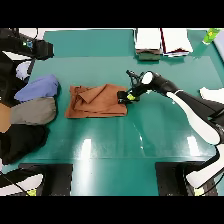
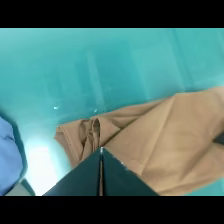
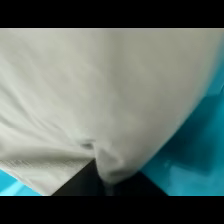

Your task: Fold the shirts.

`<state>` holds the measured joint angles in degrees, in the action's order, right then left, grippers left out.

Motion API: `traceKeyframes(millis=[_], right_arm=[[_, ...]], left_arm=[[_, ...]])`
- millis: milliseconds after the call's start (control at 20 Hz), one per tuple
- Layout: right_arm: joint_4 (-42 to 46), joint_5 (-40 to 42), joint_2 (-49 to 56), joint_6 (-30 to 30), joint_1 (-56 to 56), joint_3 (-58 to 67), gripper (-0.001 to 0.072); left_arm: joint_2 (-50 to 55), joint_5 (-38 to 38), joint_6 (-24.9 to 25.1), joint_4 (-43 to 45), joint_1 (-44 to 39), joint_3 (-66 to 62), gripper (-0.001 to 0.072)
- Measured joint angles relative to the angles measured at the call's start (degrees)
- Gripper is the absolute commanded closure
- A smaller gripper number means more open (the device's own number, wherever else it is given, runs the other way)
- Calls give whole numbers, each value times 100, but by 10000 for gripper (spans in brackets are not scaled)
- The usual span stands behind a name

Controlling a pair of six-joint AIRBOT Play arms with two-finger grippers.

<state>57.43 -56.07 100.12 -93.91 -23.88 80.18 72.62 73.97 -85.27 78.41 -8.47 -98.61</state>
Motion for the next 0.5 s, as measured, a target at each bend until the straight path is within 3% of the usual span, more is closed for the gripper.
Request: traceKeyframes(millis=[200,500], right_arm=[[479,57,149,0,-96,520,698],[2155,-1132,-273,-2,789,1714,698]], left_arm=[[0,72,96,-20,-168,0,682],[2,-76,284,22,-1045,0,681]])
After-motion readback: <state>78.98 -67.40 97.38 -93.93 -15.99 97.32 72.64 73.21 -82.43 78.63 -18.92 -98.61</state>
